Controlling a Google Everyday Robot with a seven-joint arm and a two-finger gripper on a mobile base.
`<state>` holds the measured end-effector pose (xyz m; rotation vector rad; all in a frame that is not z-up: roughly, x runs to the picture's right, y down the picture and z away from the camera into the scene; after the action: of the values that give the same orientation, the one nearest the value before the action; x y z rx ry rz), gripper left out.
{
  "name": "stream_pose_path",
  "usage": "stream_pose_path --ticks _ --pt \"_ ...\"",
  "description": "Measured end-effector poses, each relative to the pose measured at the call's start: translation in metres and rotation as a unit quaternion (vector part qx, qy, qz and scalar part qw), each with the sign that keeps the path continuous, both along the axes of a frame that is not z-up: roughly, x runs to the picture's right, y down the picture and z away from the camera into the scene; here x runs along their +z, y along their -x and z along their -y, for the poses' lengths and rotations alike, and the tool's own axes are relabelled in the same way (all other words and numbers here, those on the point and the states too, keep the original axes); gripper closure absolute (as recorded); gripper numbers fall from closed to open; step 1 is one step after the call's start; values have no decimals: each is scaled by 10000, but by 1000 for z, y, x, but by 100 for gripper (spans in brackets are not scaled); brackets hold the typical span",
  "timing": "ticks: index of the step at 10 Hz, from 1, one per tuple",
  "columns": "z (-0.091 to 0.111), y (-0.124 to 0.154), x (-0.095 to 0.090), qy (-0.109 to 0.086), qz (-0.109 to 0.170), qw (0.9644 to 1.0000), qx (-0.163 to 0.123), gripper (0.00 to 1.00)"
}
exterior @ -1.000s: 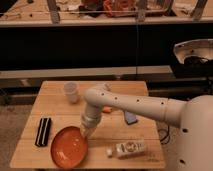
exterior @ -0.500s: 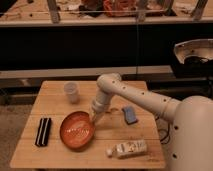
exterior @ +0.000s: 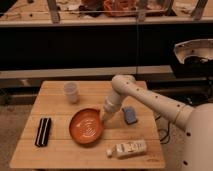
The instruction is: Drag the ceramic bowl in a circle
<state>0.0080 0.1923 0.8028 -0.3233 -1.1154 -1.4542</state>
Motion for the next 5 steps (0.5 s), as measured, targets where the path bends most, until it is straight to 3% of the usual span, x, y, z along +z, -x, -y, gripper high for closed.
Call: stream_pose_path --ticks 5 --pt "-50 -24 -51 64 -249 9996 -68 100"
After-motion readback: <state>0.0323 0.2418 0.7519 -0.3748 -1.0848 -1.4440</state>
